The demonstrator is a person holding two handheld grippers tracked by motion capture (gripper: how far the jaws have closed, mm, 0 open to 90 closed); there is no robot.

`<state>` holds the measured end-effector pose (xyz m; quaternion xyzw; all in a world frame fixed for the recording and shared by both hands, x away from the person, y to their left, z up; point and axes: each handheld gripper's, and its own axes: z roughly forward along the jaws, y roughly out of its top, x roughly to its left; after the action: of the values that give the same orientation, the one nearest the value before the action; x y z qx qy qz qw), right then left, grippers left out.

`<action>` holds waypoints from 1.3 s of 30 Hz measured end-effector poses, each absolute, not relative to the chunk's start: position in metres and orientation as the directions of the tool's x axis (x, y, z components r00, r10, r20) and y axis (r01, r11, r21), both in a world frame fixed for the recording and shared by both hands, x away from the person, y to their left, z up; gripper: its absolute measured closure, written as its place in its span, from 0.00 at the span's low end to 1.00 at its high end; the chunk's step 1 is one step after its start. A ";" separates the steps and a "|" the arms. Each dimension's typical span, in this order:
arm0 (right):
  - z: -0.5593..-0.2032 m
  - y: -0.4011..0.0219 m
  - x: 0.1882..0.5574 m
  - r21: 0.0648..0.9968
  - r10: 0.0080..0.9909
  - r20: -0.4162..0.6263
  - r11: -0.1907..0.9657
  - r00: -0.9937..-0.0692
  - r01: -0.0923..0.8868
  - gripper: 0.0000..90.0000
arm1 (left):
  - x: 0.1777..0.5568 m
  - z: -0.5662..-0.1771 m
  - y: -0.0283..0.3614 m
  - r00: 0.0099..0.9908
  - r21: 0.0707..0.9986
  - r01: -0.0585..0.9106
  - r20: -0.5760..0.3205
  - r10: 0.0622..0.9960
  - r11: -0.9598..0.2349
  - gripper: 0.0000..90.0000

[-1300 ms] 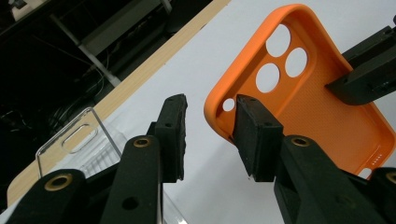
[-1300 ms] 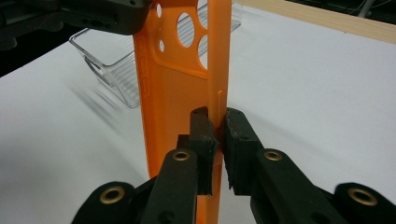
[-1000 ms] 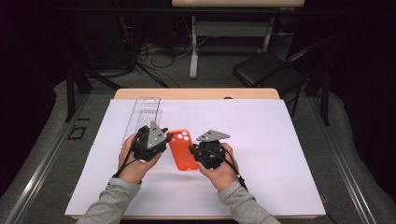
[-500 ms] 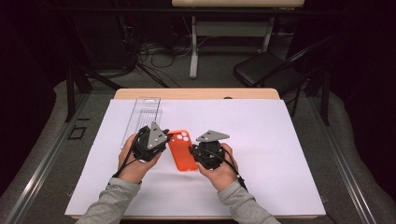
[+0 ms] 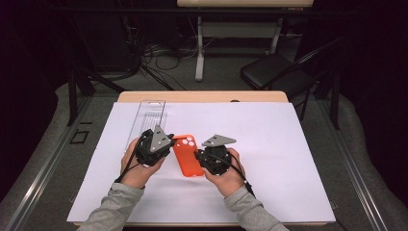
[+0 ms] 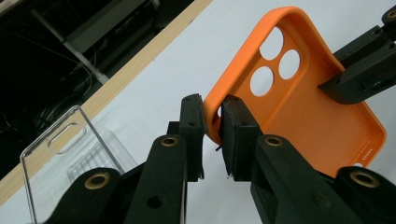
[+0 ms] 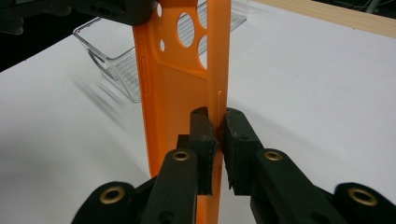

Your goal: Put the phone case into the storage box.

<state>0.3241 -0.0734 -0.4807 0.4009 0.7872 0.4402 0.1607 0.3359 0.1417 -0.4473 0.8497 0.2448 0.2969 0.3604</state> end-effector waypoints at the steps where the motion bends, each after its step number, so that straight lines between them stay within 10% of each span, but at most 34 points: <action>1: -0.481 -0.073 0.324 0.822 0.772 0.101 0.291 -0.627 0.490 0.92 | 0.336 -0.447 0.142 0.704 0.759 0.205 0.325 0.632 -0.618 0.89; 39: -0.482 -0.074 0.324 0.825 0.761 0.113 0.287 -0.639 0.487 0.92 | 0.336 -0.445 0.147 0.705 0.783 0.266 0.240 0.667 -0.562 0.90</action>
<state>0.3243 -0.0737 -0.4823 0.3962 0.7874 0.4467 0.1531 0.3364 0.1466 -0.4453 0.8428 0.2769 0.2662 0.3771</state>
